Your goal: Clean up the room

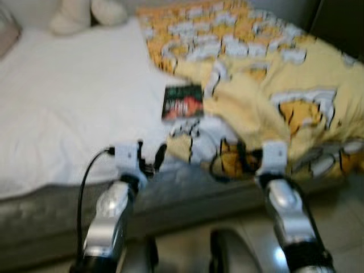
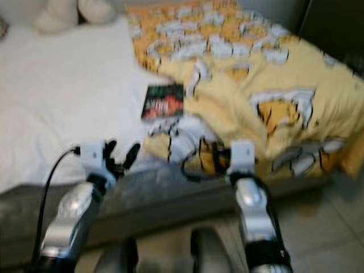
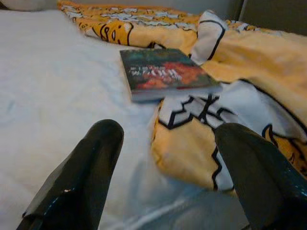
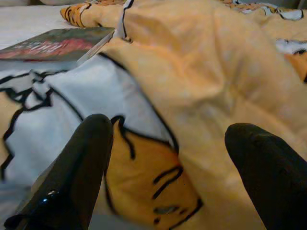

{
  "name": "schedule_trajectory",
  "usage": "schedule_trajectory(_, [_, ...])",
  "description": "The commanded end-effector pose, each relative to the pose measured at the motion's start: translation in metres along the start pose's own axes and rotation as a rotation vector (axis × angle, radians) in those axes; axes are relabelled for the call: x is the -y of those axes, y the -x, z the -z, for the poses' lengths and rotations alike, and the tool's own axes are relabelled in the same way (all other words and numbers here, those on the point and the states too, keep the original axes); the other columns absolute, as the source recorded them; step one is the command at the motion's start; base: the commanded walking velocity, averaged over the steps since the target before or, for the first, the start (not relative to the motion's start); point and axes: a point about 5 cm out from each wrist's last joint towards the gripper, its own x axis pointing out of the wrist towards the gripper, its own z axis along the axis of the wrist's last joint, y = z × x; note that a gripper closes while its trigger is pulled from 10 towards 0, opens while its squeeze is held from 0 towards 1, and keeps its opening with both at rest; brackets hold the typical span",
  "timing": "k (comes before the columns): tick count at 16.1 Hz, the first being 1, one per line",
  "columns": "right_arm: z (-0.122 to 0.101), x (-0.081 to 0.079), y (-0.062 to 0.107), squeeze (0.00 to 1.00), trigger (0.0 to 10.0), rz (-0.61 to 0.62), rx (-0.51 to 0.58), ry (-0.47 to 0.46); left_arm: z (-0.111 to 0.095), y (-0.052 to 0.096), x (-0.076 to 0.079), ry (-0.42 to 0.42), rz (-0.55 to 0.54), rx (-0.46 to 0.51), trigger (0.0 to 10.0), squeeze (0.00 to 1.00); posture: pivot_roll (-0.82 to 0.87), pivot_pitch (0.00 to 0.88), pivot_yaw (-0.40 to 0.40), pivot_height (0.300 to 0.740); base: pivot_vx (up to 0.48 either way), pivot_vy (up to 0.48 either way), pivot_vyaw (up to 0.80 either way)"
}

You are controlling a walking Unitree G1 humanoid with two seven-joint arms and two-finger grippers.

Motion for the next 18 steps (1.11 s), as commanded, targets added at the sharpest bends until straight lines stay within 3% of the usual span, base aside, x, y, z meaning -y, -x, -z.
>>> schedule_trajectory(1, [-0.014,0.001,-0.002,0.0,10.0,-0.003,0.065,0.032,-0.011,0.0,0.0,-0.04,-0.021,0.058,10.0,0.0,-0.15,0.0,0.088,0.613,0.0,0.0,0.0])
schedule_trajectory(5, [-0.054,0.003,-0.002,0.0,10.0,-0.008,0.255,0.094,-0.038,0.003,0.001,-0.065,-0.119,0.193,10.0,0.0,-0.15,0.019,0.081,0.613,0.0,0.0,0.0])
schedule_trajectory(7, [-0.059,0.003,-0.003,0.0,10.0,-0.008,0.265,0.091,-0.038,0.003,0.006,-0.072,-0.109,0.195,10.0,0.0,-0.16,0.018,0.082,0.613,0.0,0.0,0.0])
schedule_trajectory(11, [-0.055,0.002,-0.001,0.0,10.0,-0.014,0.242,0.042,-0.033,0.005,0.014,-0.078,-0.076,0.174,10.0,0.0,-0.16,0.02,0.086,0.637,0.0,0.0,0.0])
schedule_trajectory(18, [-0.054,0.0,0.0,0.0,10.0,-0.028,0.229,0.039,-0.03,0.007,0.017,-0.066,-0.086,0.161,10.0,0.0,-0.15,0.017,0.081,0.701,0.0,0.0,0.0])
